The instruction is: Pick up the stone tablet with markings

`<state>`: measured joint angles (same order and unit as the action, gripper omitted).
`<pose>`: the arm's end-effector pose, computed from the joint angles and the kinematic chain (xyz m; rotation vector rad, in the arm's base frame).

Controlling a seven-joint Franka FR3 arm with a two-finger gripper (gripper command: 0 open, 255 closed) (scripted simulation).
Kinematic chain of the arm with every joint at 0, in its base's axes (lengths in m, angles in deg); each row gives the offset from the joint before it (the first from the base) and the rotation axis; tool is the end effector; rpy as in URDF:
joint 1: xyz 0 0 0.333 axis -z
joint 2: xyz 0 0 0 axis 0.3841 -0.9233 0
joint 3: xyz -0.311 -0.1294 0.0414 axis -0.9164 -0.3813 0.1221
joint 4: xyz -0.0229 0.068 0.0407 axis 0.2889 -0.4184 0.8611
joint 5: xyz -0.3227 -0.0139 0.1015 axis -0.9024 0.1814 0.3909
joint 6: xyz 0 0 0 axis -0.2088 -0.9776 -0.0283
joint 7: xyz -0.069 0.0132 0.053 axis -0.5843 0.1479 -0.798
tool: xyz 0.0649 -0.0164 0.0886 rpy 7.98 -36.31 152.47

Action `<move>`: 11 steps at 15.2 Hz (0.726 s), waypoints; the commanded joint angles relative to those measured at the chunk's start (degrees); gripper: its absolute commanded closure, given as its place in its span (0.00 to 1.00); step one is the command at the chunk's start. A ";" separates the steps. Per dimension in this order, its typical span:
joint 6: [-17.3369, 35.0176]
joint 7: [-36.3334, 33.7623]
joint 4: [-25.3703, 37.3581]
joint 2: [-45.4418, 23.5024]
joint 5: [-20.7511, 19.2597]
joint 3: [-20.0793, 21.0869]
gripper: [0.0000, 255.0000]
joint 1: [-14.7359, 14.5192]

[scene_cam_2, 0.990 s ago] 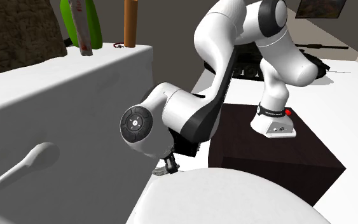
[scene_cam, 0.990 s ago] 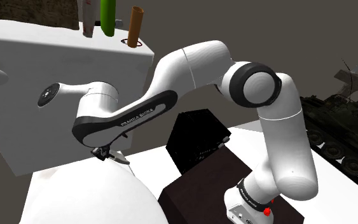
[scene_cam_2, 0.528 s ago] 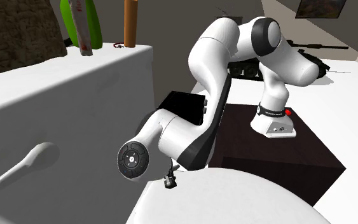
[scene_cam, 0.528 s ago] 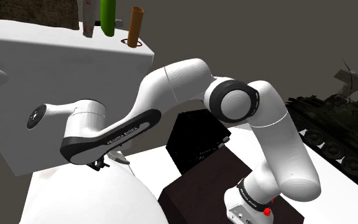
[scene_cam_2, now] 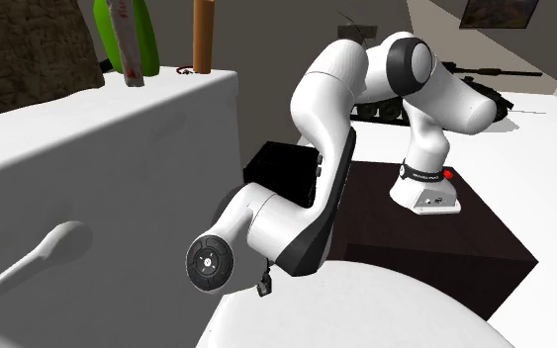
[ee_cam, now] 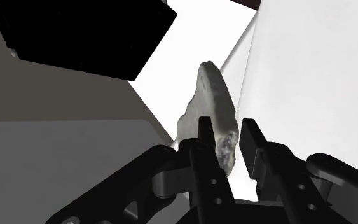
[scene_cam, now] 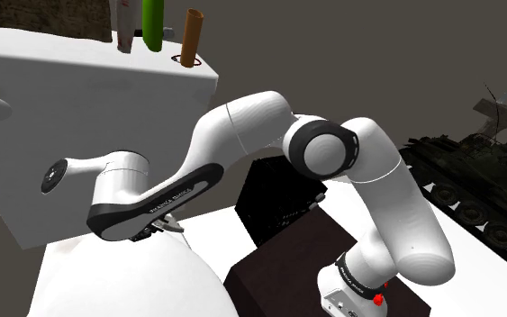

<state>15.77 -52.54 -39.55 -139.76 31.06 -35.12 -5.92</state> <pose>0.4833 0.4267 0.1791 2.4531 0.5457 -0.2934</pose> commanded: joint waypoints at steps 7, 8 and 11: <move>0.15 -0.03 -0.36 -0.10 -0.05 -0.14 1.00 0.36; -0.19 0.08 -0.57 0.45 0.07 0.02 1.00 0.47; -1.20 0.47 -1.12 2.09 0.50 0.42 1.00 0.75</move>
<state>14.90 -52.25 -40.85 -138.09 31.50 -34.72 -5.29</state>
